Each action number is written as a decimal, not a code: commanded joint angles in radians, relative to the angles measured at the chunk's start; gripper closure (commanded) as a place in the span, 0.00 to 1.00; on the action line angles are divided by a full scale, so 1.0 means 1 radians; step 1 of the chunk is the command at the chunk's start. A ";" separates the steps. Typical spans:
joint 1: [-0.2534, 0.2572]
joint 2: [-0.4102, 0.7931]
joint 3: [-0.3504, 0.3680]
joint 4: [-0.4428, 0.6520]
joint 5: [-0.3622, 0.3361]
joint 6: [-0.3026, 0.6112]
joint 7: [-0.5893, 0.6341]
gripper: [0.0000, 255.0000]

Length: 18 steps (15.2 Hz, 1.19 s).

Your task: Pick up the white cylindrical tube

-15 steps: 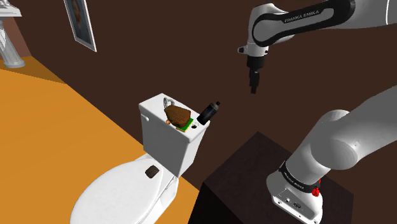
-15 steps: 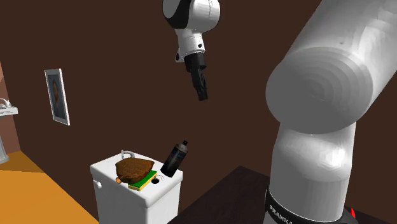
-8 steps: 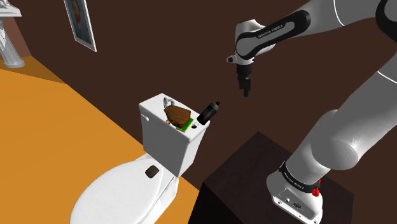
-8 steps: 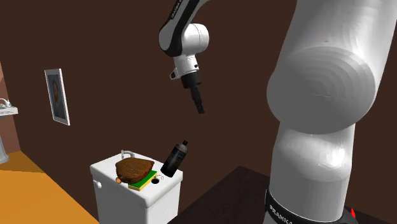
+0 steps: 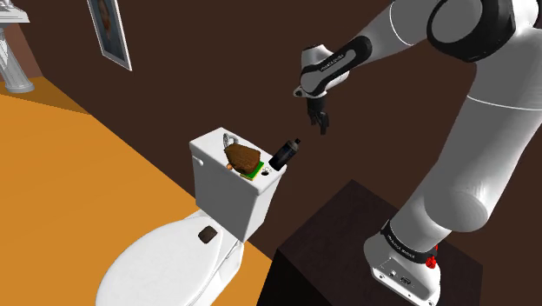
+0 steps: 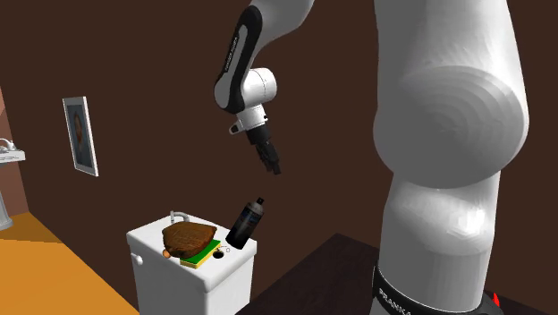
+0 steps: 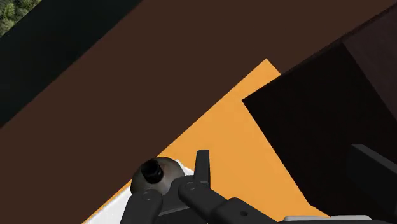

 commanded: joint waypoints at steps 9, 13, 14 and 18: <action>-0.045 0.394 0.066 0.300 -0.023 0.118 -0.237 0.00; -0.054 0.489 0.081 0.374 -0.034 0.145 -0.272 0.00; -0.055 0.500 0.082 0.376 -0.034 0.153 -0.269 0.00; -0.059 0.543 0.085 0.388 -0.032 0.182 -0.259 0.00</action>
